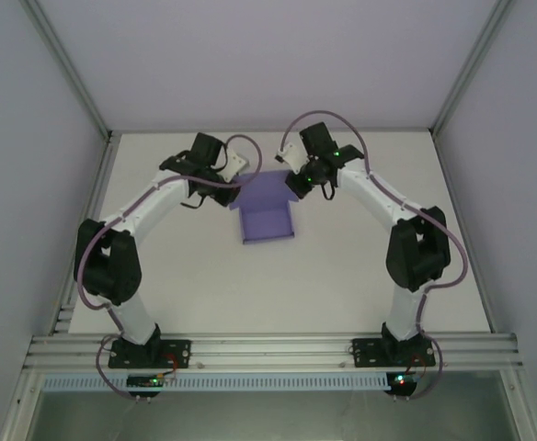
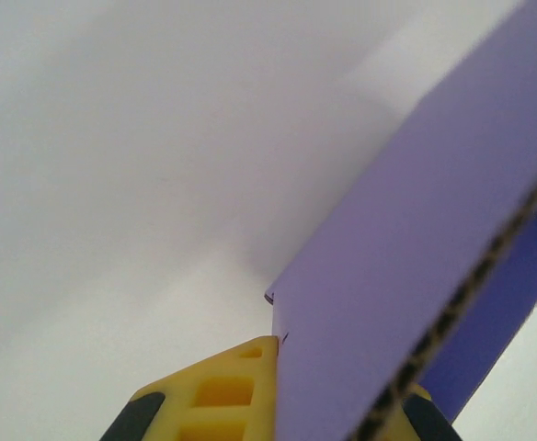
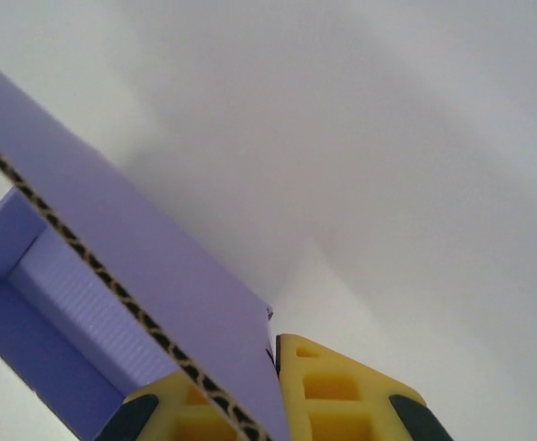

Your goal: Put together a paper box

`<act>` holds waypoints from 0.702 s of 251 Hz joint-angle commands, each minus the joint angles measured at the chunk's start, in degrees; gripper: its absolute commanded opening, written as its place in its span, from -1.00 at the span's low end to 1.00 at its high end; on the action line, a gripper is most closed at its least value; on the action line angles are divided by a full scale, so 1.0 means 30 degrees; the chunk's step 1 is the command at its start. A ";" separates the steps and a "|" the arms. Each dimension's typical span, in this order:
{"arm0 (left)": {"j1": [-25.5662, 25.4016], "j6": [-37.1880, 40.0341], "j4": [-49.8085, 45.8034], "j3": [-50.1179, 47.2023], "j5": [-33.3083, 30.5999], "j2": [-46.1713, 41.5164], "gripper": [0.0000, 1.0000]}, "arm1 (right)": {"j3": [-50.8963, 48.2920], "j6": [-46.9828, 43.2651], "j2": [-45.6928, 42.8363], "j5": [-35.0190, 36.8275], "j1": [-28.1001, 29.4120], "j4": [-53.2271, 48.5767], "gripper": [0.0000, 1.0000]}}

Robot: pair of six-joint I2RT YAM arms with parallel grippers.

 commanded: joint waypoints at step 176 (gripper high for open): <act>-0.1530 -1.7748 0.5985 0.0523 -0.5704 0.3719 -1.00 | -0.2089 1.9977 0.2254 0.8288 0.2256 0.8630 -1.00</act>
